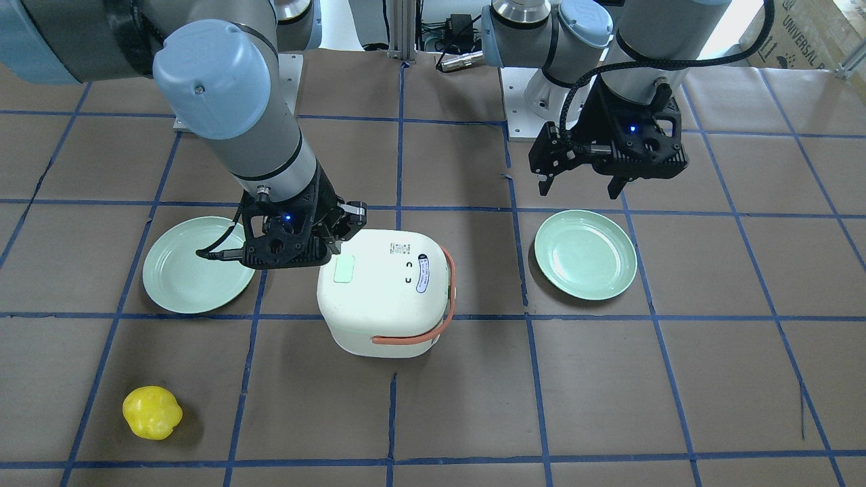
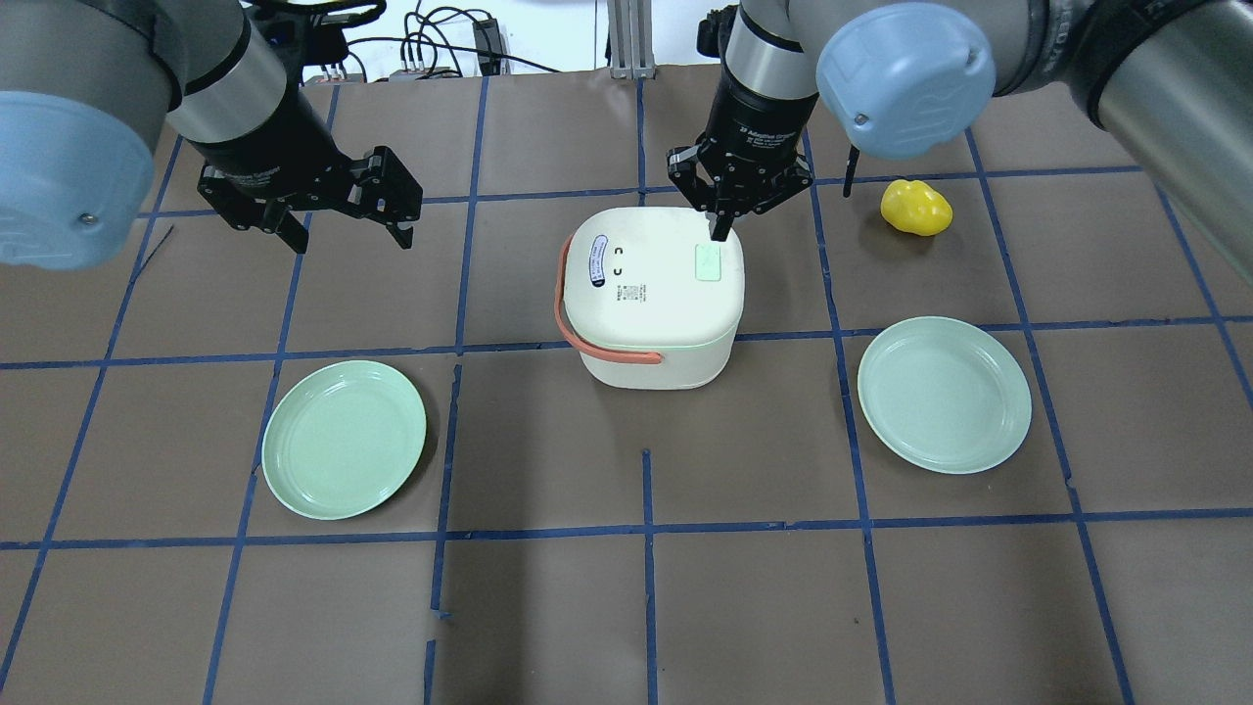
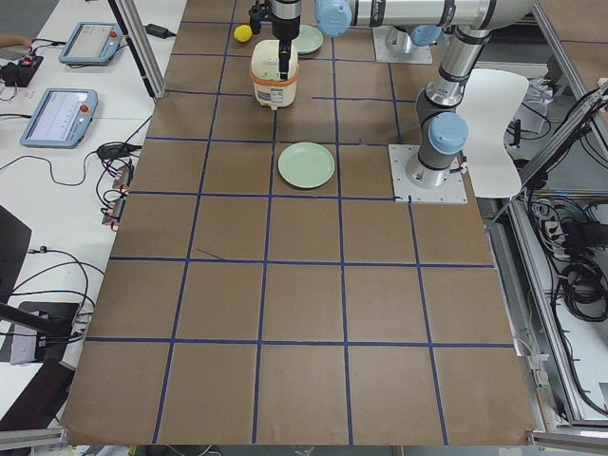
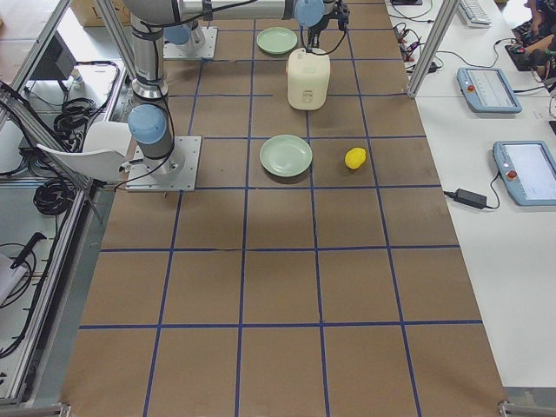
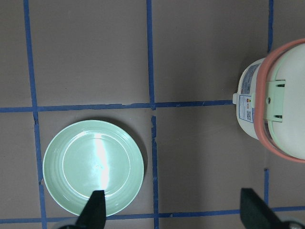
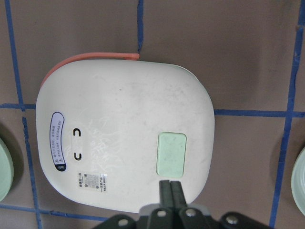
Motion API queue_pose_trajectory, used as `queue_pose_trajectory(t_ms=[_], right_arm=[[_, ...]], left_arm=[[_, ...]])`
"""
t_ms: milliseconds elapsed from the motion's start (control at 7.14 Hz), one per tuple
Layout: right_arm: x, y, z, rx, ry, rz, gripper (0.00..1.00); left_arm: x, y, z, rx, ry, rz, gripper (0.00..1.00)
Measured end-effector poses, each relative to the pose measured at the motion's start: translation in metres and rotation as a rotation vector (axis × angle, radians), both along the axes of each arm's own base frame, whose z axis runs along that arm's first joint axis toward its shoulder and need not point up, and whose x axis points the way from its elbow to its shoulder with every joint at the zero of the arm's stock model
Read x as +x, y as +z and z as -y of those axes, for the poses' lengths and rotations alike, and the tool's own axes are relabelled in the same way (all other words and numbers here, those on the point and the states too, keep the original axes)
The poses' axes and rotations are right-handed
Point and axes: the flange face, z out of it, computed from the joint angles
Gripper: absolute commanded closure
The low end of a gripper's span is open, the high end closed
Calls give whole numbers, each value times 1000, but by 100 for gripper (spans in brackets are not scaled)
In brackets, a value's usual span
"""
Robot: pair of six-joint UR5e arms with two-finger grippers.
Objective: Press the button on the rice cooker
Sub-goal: 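Move the right gripper over the rice cooker lid toward the green button, then lower the right gripper fingertips onto the green lid button and press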
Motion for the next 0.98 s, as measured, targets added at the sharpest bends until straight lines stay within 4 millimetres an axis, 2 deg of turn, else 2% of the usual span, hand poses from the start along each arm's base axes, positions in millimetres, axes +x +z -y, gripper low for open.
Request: queue_pose_trajectory(t_ms=[420, 980], right_arm=[[0, -20, 5, 22, -13, -17, 92], [2, -29, 14, 4, -29, -12, 92]], left_arm=[[0, 0, 0, 0, 0, 0, 0], [0, 0, 0, 0, 0, 0, 0]])
